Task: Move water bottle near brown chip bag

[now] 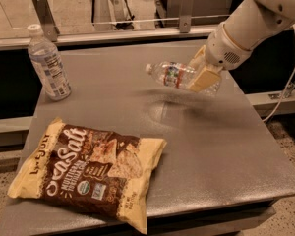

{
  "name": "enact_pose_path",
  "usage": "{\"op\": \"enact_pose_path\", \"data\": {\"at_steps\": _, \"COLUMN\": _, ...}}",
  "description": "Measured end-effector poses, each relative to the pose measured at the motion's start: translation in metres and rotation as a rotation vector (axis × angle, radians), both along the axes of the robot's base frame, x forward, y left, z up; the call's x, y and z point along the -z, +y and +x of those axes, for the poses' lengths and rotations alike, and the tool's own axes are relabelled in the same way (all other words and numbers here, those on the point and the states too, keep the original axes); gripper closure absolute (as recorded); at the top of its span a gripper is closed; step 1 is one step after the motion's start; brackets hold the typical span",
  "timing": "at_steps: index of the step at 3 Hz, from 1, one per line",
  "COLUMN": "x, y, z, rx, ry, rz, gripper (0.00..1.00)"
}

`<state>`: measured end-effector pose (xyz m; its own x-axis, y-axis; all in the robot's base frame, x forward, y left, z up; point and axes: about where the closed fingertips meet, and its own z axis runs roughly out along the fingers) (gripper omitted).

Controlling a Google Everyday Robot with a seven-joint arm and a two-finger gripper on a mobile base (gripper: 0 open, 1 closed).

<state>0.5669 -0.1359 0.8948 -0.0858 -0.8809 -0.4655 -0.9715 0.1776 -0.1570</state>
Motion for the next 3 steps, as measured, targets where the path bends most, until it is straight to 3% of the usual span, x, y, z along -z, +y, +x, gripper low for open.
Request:
{"op": "enact_pose_path", "data": {"at_steps": 1, "x": 0.005, "y": 0.02, "z": -0.042, "rx": -0.172, "ry": 0.027, "rz": 0.018, "gripper": 1.0}}
{"op": "enact_pose_path", "data": {"at_steps": 2, "x": 0.004, "y": 0.037, "z": -0.076, "rx": -0.298, "ry": 0.008, "rz": 0.006, "gripper": 1.0}}
{"op": "enact_pose_path", "data": {"at_steps": 3, "x": 0.014, "y": 0.049, "z": -0.101, "rx": -0.369, "ry": -0.002, "rz": -0.016, "gripper": 1.0}}
